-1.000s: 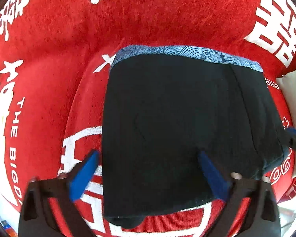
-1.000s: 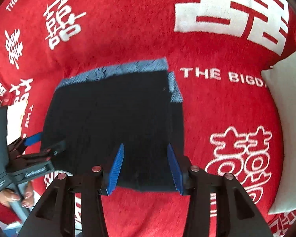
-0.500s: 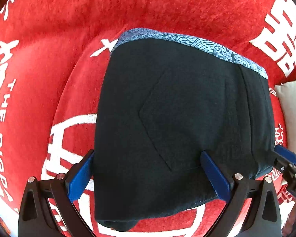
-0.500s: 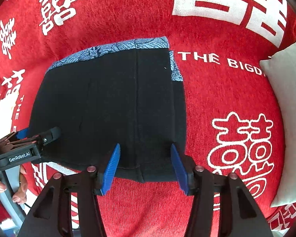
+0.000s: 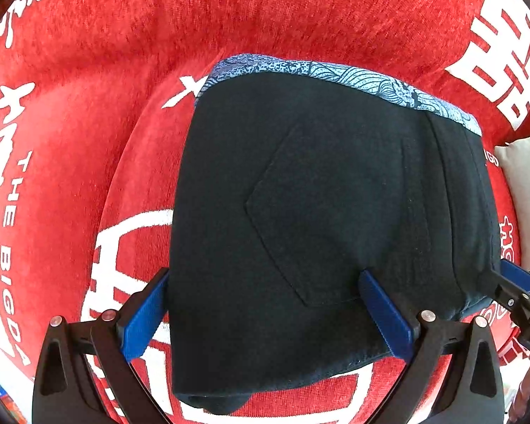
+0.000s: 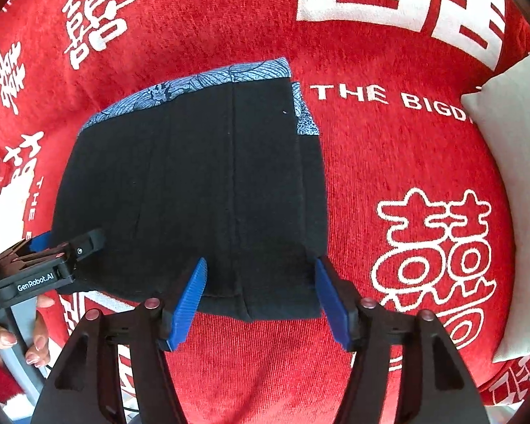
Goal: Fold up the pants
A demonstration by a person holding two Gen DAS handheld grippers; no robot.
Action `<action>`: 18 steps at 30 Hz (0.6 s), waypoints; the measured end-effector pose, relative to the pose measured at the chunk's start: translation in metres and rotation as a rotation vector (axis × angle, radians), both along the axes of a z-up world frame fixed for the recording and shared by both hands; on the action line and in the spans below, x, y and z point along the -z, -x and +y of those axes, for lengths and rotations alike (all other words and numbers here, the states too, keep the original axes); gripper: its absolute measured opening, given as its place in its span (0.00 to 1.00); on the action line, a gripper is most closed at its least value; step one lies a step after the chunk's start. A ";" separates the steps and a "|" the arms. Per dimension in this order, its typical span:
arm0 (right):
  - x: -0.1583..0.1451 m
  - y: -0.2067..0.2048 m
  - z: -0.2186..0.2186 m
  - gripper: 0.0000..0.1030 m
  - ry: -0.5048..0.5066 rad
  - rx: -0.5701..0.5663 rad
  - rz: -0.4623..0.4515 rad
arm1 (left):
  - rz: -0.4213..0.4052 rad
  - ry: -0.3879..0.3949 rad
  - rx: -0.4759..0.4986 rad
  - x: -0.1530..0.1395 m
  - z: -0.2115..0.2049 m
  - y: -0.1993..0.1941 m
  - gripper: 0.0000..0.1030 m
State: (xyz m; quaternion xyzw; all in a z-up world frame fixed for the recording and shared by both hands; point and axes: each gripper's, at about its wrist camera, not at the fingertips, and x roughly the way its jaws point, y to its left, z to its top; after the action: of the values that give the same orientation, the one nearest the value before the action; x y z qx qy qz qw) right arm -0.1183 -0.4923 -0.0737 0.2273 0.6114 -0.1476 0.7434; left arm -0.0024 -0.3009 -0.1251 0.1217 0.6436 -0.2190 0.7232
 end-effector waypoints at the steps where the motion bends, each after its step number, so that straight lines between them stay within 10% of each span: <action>1: 0.000 0.000 -0.001 0.65 -0.003 0.001 -0.001 | -0.001 -0.001 0.001 -0.001 0.000 0.001 1.00; 18: -0.003 0.018 -0.045 0.75 -0.119 0.014 -0.083 | -0.035 0.061 0.052 -0.036 0.013 -0.012 1.00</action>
State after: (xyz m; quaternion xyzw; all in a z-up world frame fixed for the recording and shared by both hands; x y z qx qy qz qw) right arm -0.1366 -0.5371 -0.0705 0.2814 0.5863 -0.1066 0.7522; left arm 0.0093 -0.2878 -0.0891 0.1200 0.6204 -0.2549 0.7320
